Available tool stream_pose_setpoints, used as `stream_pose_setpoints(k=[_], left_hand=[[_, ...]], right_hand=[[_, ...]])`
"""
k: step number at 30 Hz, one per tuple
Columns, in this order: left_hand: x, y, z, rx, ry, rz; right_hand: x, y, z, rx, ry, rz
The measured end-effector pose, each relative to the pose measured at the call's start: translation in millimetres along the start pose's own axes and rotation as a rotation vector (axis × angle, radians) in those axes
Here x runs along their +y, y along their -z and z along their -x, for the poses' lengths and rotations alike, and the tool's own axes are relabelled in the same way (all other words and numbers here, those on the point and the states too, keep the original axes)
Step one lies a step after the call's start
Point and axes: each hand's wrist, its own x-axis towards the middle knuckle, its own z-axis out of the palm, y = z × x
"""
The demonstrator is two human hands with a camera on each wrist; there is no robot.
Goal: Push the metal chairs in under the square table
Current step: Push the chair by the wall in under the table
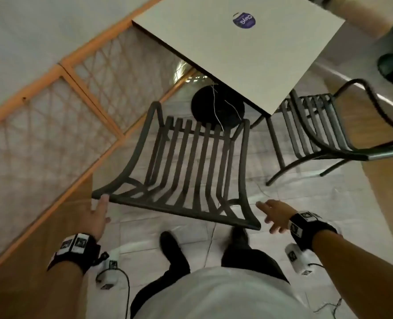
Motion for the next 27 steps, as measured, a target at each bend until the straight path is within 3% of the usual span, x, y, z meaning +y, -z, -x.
stream_pose_setpoints(k=[3, 9, 17, 27], left_hand=[[29.6, -10.0, -20.5, -0.101, 0.083, 0.179], [44.1, -19.2, -51.4, -0.055, 0.199, 0.142], [70.4, -11.6, -71.0, -0.026, 0.171, 0.051], [184.3, -10.9, -113.9, 0.017, 0.045, -0.002]], right_hand=[[-6.6, -20.0, 5.0, -0.036, -0.022, 0.029], [-14.1, -44.3, -4.3, -0.085, -0.07, -0.051], [-37.7, -6.0, -15.3, -0.312, -0.03, 0.201], [-112.7, 39.2, -11.9, -0.224, 0.017, 0.238]])
